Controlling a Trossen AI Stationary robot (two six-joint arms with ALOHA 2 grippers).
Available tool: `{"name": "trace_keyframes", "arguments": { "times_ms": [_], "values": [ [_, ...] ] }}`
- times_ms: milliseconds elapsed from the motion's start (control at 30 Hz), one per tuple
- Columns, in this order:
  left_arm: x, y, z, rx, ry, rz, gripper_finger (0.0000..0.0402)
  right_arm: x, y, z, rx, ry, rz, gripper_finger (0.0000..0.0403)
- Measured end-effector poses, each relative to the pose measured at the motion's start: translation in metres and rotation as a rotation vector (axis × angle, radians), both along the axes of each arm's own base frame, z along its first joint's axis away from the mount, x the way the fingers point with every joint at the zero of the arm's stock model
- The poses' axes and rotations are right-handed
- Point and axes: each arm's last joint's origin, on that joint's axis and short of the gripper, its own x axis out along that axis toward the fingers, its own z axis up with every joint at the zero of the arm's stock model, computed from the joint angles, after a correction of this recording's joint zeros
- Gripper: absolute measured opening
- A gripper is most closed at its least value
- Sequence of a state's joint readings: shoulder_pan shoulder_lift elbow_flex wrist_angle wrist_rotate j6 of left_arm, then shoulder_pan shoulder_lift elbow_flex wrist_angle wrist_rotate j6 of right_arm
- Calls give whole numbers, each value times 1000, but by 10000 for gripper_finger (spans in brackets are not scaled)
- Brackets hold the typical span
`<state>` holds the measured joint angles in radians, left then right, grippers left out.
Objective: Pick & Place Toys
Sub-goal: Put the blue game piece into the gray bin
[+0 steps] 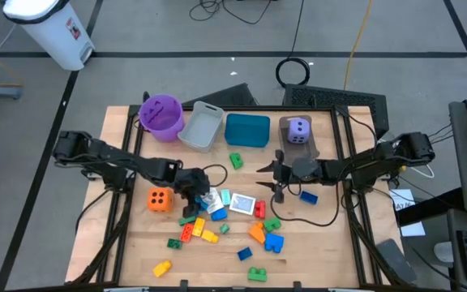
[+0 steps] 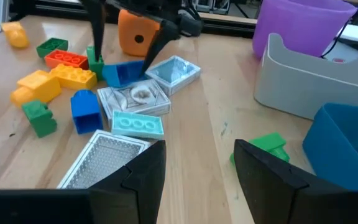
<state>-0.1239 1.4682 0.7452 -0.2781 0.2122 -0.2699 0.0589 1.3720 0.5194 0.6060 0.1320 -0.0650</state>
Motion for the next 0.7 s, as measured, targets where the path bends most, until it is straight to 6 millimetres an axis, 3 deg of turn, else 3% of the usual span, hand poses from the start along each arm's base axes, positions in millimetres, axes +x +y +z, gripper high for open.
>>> {"name": "trace_keyframes", "arguments": {
  "times_ms": [367, 700],
  "values": [
    [1, -4, -10, -22, 54, -3, 295, -9, -1, -13, -2, 37, -2, 180],
    [1, -1, -10, -100, 73, -15, 182, -14, -1, -19, -3, 55, -2, 180]
  ]
}}
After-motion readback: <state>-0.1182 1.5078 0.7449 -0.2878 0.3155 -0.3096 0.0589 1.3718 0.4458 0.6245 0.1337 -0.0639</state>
